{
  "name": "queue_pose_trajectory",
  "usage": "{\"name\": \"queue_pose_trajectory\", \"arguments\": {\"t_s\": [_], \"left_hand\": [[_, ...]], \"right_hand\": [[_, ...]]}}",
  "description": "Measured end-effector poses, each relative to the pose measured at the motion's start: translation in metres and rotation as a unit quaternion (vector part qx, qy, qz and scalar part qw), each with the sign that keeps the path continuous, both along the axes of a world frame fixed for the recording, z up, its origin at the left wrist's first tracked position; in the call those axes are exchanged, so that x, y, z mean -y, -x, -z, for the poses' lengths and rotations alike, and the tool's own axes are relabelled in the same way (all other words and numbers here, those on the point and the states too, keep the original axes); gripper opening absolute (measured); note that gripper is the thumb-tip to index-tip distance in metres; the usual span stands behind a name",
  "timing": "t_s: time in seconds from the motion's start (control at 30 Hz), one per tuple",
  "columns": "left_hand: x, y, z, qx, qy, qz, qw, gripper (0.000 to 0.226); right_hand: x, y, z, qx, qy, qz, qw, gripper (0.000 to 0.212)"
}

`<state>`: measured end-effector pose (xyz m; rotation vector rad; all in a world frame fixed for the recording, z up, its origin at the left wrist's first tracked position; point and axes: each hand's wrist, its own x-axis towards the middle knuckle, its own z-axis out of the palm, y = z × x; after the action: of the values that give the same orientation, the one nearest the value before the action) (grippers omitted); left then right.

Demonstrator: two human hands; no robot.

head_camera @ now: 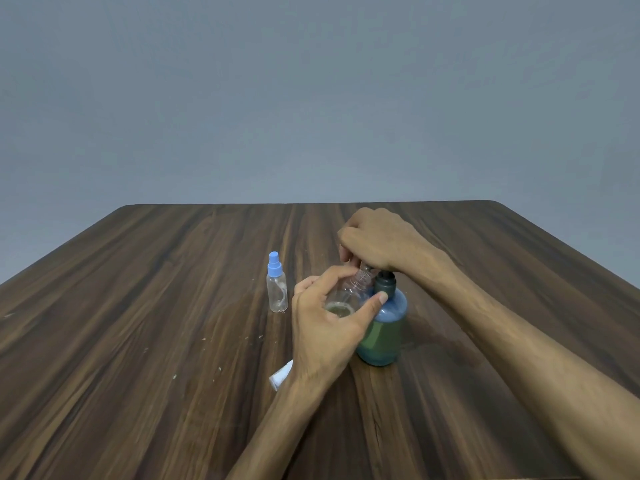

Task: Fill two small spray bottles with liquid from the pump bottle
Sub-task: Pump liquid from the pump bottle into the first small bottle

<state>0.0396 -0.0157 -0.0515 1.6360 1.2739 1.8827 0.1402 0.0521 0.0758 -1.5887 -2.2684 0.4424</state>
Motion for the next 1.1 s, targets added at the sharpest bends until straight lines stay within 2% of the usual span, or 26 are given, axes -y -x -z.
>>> {"name": "queue_pose_trajectory", "arguments": {"t_s": [0.13,0.27,0.43,0.57,0.7,0.83,1.0,1.1], "left_hand": [[0.0000,-0.0006,-0.0004,0.002,0.008,-0.003,1.000,0.041],[0.0021,-0.0003,-0.0012,0.007,0.004,0.007,1.000,0.041],[0.0016,-0.0010,-0.0030,0.007,0.007,0.004,1.000,0.038],[0.0011,-0.0012,-0.0020,0.005,0.004,0.008,1.000,0.040],[0.0017,-0.0008,-0.0019,0.011,0.011,0.007,1.000,0.039],[0.0012,-0.0006,-0.0013,0.008,0.009,0.011,1.000,0.042],[0.0020,-0.0009,-0.0006,0.011,0.012,0.011,1.000,0.040],[0.0017,-0.0001,-0.0006,0.010,0.007,0.014,1.000,0.039]], "right_hand": [[0.0016,0.0036,0.0039,0.035,0.008,0.000,0.999,0.034],[0.0016,-0.0010,-0.0017,-0.005,0.002,-0.008,1.000,0.033],[0.0004,0.0026,0.0022,0.029,0.007,-0.006,1.000,0.034],[-0.0013,-0.0013,0.0001,0.000,0.009,-0.007,1.000,0.036],[0.0015,0.0024,0.0009,0.017,0.012,-0.016,1.000,0.044],[-0.0008,-0.0002,-0.0003,-0.004,0.007,-0.015,1.000,0.037],[0.0010,0.0004,0.0008,0.008,0.004,-0.018,1.000,0.045],[-0.0001,-0.0003,-0.0005,-0.010,0.004,-0.019,1.000,0.035]]}}
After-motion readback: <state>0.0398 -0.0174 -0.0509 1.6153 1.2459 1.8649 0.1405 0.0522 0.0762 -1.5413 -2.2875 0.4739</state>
